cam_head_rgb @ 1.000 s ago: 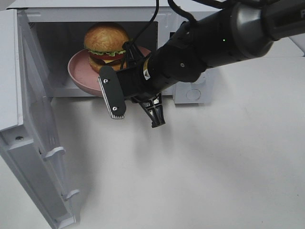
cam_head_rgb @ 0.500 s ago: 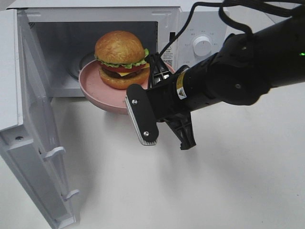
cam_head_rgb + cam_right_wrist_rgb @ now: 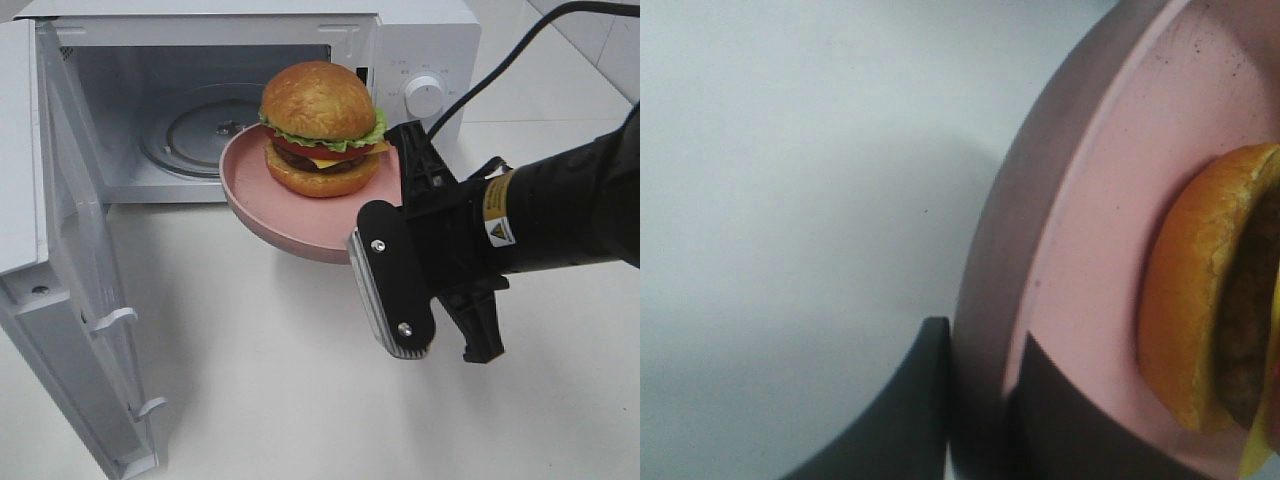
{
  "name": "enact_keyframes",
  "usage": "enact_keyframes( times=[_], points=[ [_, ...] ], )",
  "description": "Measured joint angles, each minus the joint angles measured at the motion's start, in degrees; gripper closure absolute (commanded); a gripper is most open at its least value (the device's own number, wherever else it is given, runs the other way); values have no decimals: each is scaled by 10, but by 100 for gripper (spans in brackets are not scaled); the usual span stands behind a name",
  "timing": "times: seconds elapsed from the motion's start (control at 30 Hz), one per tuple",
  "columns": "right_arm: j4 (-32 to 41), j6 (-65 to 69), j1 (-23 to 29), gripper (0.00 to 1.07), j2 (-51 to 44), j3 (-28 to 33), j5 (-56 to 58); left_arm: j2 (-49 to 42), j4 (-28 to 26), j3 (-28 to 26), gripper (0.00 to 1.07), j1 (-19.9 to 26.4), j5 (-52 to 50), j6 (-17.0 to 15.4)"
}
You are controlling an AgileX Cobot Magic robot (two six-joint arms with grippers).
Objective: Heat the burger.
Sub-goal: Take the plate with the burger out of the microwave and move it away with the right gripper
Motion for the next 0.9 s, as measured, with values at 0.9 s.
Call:
enact_keyframes(
  times=[0.9],
  points=[
    [-24,111,-1,107,-298,126,238,0,1,0,9,0,0,0]
  ],
)
